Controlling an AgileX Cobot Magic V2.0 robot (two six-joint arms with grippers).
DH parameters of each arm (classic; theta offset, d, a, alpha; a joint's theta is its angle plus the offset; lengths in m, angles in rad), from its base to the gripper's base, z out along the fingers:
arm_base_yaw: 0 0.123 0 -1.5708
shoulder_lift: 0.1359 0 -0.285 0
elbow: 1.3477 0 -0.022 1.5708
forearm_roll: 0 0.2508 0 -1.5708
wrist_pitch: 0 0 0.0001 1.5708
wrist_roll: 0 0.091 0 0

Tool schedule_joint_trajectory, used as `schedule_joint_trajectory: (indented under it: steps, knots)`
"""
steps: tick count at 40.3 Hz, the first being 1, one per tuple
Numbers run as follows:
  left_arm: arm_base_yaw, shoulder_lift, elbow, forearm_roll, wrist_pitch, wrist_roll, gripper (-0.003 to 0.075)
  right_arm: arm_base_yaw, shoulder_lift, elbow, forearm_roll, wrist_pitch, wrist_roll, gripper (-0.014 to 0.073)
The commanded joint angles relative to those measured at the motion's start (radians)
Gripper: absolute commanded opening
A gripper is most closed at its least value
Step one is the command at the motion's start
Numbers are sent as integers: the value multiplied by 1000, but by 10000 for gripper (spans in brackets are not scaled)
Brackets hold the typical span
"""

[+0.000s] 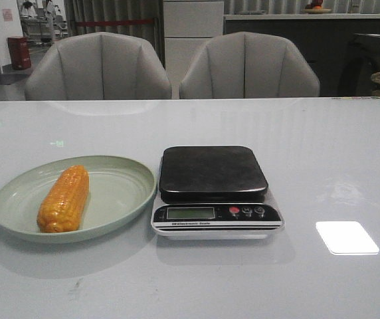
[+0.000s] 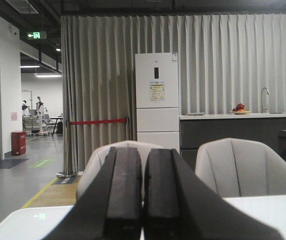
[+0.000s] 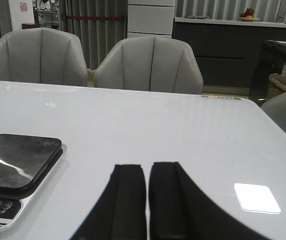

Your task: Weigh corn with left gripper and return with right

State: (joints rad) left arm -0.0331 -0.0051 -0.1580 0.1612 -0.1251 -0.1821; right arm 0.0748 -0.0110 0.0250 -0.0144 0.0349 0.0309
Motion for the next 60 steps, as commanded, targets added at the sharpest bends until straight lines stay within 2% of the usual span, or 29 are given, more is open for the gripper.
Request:
schedule_joint_trajectory:
  steps: [1, 9, 14, 31, 35, 41, 45, 52, 60]
  knots:
    - [-6, 54, -140, -24, 91, -16, 114, -4, -18, 6, -10, -82, -2, 199]
    - [-6, 200, -302, -64, 343, -16, 114, -4, -18, 6, -10, -82, -2, 199]
    - [-6, 282, -333, -121, 449, -16, 114, -4, -18, 6, -10, -82, -2, 199]
    - [-31, 357, -303, -146, 463, -16, 124, -4, -18, 6, -10, -82, -2, 199]
    - [-80, 386, -319, -136, 495, -6, 202, -4, -18, 6, -10, -82, -2, 199]
    - [-140, 472, -376, -107, 539, -6, 452, -4, -18, 6, -10, -82, -2, 199]
    - [-162, 543, -418, -122, 539, -6, 567, -4, -18, 6, -10, -82, -2, 199]
    - [-168, 729, -515, -214, 555, -6, 587, -4, -18, 6, -10, -82, -2, 199]
    - [-214, 923, -601, -214, 551, -6, 587, -4, -18, 6, -10, -82, -2, 199]
